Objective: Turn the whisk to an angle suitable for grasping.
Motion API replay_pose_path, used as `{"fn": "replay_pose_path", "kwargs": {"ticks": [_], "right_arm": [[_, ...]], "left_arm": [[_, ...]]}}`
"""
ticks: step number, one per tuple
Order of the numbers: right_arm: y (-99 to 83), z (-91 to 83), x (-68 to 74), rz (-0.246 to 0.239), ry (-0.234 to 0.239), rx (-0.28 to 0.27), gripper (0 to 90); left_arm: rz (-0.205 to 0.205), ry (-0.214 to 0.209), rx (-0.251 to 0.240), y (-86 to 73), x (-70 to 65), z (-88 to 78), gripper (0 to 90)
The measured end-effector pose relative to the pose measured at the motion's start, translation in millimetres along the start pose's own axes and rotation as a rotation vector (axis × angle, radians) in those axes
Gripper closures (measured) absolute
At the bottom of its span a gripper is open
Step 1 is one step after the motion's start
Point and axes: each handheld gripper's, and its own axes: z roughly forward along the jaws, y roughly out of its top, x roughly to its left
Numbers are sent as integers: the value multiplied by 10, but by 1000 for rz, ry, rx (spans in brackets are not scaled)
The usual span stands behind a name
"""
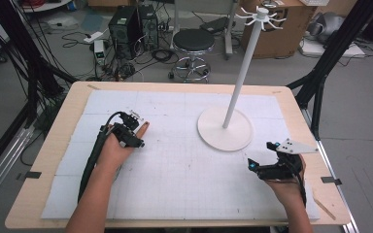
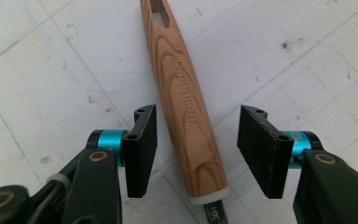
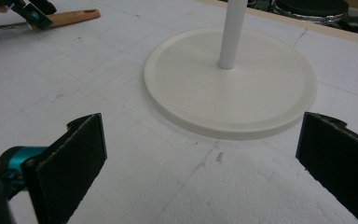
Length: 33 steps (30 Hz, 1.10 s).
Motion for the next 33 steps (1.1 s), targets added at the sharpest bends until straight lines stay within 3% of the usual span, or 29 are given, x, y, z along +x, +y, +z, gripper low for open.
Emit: {"fn": "replay_pose_path", "kwargs": {"ticks": [3, 5, 7, 12, 17, 19, 21, 22, 24, 28, 30, 33], "right_arm": [[-2, 0, -2, -3, 0, 1, 4], [-3, 0, -4, -4, 0, 1, 4], [-4, 1, -5, -3, -2, 3, 5], [-4, 3, -2, -2, 1, 7, 5], [-3, 6, 3, -1, 4, 7, 5], [-3, 10, 3, -5, 5, 8, 5], [-1, 14, 9, -4, 8, 10, 4], [-1, 15, 9, -7, 9, 9, 4], [0, 14, 11, -10, 10, 8, 4], [1, 14, 12, -10, 12, 8, 4], [1, 14, 14, -10, 14, 9, 5], [0, 12, 10, -12, 14, 6, 4]], "left_arm": [[0, 12, 45, -8, 31, 64, 486], [-12, -12, 41, -14, 53, 64, 495], [-10, -42, 40, -14, 48, 60, 577], [-7, -65, 50, -18, 19, 43, 652], [33, -92, 61, -24, -25, 26, 686], [66, -129, 61, -27, -69, 18, 687], [70, -149, 58, -26, -87, 18, 693], [81, -218, 48, -23, -98, 9, 698], [122, -258, 49, -18, -121, 6, 701], [137, -222, 47, -11, -163, 2, 689], [132, -191, 42, -11, -161, -4, 608], [123, -181, 34, -17, -154, -15, 554]]}}
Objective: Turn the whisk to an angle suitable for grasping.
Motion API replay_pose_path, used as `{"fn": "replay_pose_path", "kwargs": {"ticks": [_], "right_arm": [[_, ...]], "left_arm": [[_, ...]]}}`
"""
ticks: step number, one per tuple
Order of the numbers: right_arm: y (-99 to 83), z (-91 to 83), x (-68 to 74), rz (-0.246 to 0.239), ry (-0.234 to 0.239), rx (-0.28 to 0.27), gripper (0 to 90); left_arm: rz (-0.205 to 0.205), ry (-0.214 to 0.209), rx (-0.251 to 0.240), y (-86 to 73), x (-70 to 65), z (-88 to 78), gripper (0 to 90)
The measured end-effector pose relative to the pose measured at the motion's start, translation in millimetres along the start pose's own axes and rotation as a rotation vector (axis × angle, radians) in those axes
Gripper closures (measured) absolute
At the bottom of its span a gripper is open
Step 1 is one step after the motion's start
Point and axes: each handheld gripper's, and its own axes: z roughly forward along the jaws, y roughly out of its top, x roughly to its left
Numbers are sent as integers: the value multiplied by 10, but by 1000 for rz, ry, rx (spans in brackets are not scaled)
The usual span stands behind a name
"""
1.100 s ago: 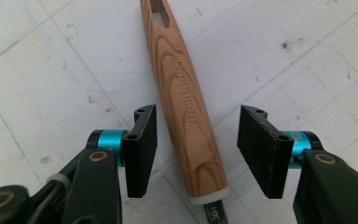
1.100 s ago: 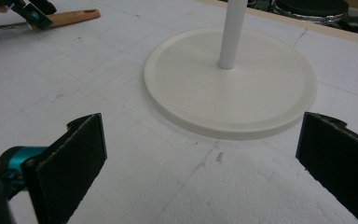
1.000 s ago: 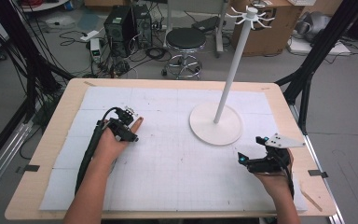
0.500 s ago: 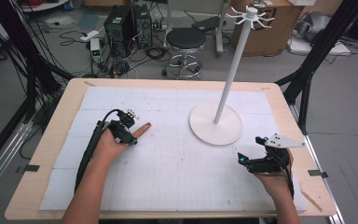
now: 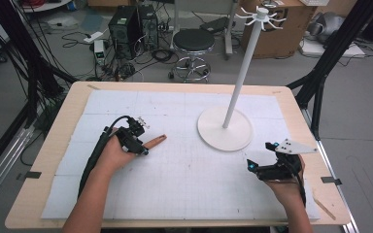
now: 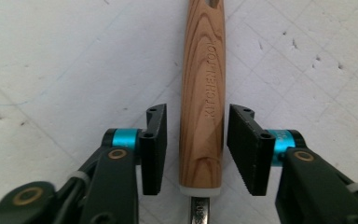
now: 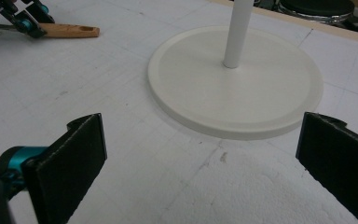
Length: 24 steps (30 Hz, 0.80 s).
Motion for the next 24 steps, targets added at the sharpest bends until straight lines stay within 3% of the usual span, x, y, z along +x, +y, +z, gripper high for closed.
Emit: {"fn": "replay_pose_path", "kwargs": {"ticks": [4, 9, 12, 16, 23, 24], "right_arm": [[-1, 0, -2, 5, -1, 2, 4], [-1, 6, -2, 1, -1, 3, 4], [0, 11, 1, -1, -1, 5, 4], [4, 20, 13, -6, -1, 8, 4], [2, -4, -10, 2, -3, -5, 4], [0, -4, -15, 6, -3, -4, 5]], "left_arm": [[8, 23, 13, -9, 0, -9, 538], [49, 48, 64, 10, -46, 39, 541], [36, 33, 58, 6, -59, 43, 577], [58, 17, 63, 7, -75, 35, 684], [93, 26, 51, -4, -100, 22, 692], [98, 4, 31, -7, -117, 0, 692]]}}
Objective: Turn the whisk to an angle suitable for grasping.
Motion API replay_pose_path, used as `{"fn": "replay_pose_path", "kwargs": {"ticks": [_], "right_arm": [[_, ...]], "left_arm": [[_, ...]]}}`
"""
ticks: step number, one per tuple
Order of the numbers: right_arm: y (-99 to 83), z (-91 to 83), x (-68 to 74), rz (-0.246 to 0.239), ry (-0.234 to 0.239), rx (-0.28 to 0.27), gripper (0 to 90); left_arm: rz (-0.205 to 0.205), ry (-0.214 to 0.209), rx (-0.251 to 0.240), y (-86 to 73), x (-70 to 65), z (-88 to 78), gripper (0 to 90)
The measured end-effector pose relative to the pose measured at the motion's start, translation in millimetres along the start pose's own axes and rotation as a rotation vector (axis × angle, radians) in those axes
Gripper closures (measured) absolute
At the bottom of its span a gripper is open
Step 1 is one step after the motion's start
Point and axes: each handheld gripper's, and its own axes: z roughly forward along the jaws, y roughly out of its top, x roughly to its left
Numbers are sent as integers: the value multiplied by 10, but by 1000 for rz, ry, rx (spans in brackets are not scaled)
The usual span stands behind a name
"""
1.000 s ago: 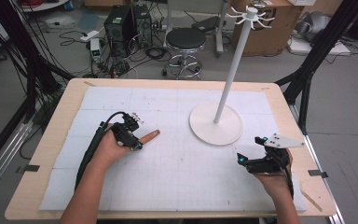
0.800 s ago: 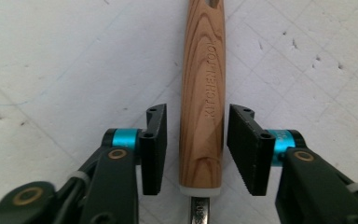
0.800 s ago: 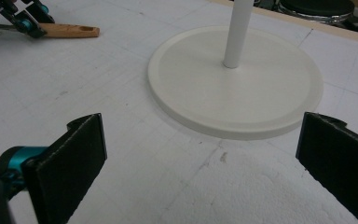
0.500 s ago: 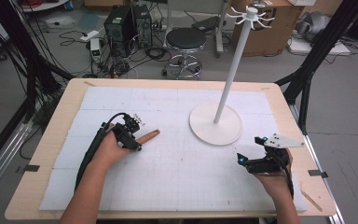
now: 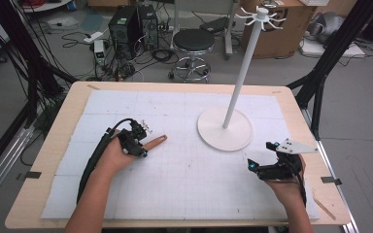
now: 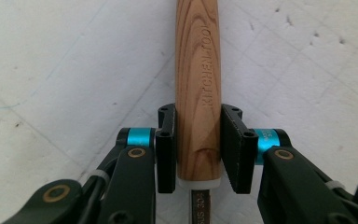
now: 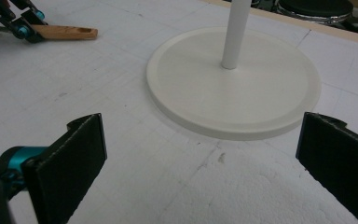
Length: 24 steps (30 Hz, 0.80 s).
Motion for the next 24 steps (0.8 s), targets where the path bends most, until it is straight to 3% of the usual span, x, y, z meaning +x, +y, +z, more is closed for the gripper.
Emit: {"fn": "replay_pose_path", "kwargs": {"ticks": [4, 5, 6, 8, 12, 13, 18, 24], "right_arm": [[2, 1, 9, -1, 3, 0, 5], [4, 3, 11, -5, 2, -2, 5], [3, 5, 13, -6, 4, 1, 5], [1, 5, 13, -9, 2, 4, 5], [1, -6, 16, -6, 3, -2, 5], [0, -8, 19, -3, 3, -1, 5], [-2, -7, 28, -9, 4, 2, 5], [-6, -24, 26, -12, 7, -3, 5]], "left_arm": [[-6, -46, -111, 2, 6, -144, 692], [-6, -46, -111, 2, 6, -144, 692], [-29, -73, -173, -5, 16, -222, 693], [-45, -89, -228, -16, 21, -290, 693], [-45, -99, -283, -32, 20, -391, 693], [-55, -110, -320, -43, 11, -448, 694], [-37, -105, -346, -45, 11, -567, 695], [-7, -92, -407, 42, -2, -834, 695]]}}
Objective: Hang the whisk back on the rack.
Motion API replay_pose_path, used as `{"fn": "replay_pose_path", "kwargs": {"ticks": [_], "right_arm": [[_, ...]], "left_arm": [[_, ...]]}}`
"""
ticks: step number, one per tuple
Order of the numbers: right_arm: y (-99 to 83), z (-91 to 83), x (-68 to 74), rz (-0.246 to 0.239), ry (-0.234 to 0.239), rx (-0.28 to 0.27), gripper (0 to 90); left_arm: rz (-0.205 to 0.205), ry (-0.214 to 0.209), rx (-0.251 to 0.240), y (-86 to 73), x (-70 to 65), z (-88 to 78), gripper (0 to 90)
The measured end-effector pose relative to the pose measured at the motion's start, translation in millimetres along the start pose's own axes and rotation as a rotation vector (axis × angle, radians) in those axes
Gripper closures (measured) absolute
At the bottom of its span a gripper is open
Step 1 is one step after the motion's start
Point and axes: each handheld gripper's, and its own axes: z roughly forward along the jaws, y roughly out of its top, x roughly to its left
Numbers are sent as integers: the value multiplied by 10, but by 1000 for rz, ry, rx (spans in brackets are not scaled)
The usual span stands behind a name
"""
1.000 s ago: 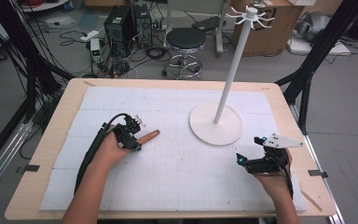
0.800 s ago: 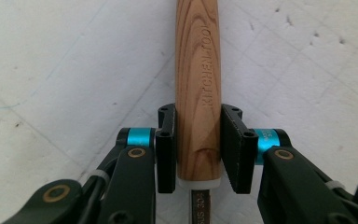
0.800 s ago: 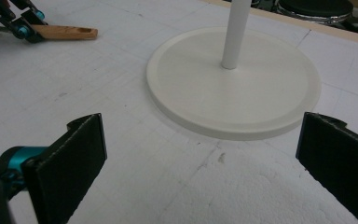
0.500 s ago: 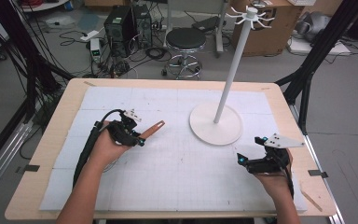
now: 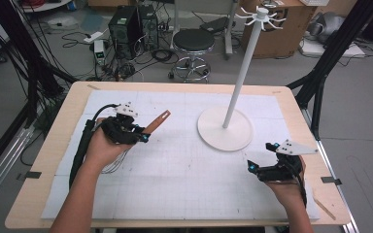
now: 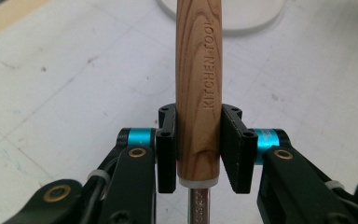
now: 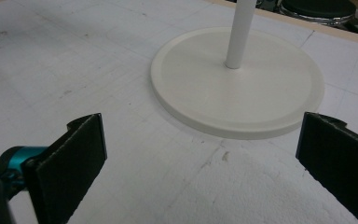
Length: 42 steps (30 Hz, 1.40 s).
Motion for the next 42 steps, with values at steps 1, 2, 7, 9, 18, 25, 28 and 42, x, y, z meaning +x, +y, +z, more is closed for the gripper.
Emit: {"fn": "replay_pose_path", "kwargs": {"ticks": [1, 2, 7, 9, 18, 25, 28, 42], "right_arm": [[0, -5, 2, 4, -1, 0, 5], [-2, -7, 1, 2, -1, 0, 5], [-6, -22, -1, 2, -3, -2, 5], [-10, -33, -9, 0, -6, -4, 5], [-13, -53, -12, 3, -10, -4, 5], [2, -42, -9, -3, -7, -6, 5], [15, -32, 1, -4, -5, -6, 5], [37, -21, 12, -13, 7, -16, 4]], "left_arm": [[5, 1, -5, 23, -5, -22, 695], [10, 1, -12, 44, -9, -39, 695], [15, -15, -38, 111, -27, -65, 696], [19, -24, -41, 141, -33, -65, 696], [-2, -122, -139, 264, -48, -65, 696], [-21, -186, -219, 392, -76, -78, 696], [-10, -194, -227, 453, -95, -91, 696], [30, -317, -321, 930, -194, -112, 696]]}}
